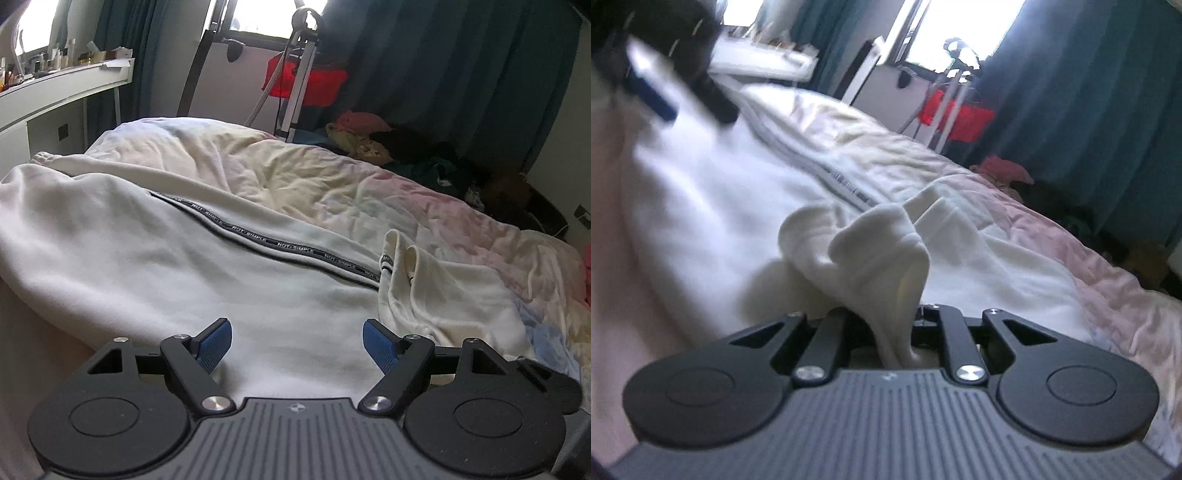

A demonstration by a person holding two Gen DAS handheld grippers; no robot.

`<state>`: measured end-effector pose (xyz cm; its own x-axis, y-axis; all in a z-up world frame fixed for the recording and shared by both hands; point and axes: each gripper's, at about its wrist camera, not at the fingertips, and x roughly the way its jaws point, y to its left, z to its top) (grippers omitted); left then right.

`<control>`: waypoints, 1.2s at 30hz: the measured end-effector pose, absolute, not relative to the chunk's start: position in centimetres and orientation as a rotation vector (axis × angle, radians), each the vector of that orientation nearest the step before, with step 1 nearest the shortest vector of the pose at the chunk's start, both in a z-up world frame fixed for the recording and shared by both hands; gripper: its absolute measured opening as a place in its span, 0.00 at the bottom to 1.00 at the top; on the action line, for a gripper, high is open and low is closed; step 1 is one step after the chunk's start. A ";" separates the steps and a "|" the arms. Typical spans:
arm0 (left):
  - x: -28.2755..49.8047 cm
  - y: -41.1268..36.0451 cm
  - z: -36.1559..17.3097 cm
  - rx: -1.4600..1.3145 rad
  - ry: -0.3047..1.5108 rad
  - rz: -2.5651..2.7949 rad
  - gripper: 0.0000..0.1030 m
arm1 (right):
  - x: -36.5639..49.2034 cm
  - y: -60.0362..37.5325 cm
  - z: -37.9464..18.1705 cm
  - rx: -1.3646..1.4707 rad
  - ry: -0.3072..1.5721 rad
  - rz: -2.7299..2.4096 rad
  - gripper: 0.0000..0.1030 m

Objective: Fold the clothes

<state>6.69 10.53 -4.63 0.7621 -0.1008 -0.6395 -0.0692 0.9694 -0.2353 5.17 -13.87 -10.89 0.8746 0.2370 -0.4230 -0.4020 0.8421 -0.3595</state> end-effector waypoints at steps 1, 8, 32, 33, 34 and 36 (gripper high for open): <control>6.7 10.6 -4.6 -0.260 0.701 -0.021 0.78 | 4.6 -13.7 -10.3 -0.454 0.347 0.352 0.13; 6.7 11.5 -4.5 -0.371 0.672 -0.083 0.78 | 4.2 -11.6 -9.2 -0.349 0.373 0.463 0.15; 9.4 6.3 -9.1 -0.164 0.772 -0.216 0.39 | 6.2 -23.3 -6.8 0.255 0.607 0.160 0.68; 9.4 6.1 -9.3 -0.154 0.772 -0.221 0.36 | 6.8 -23.7 -7.3 0.267 0.617 0.126 0.68; 9.5 6.0 -9.5 -0.153 0.770 -0.221 0.34 | 7.4 -24.1 -7.9 0.279 0.635 0.099 0.67; 9.5 6.4 -9.5 -0.179 0.772 -0.228 0.14 | 8.0 -24.7 -8.7 0.298 0.656 0.069 0.67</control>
<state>9.54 6.43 -9.45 0.6939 -0.2687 -0.6680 0.1379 0.9602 -0.2430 7.98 -24.70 -8.67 0.7915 0.1572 -0.5905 0.0303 0.9551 0.2948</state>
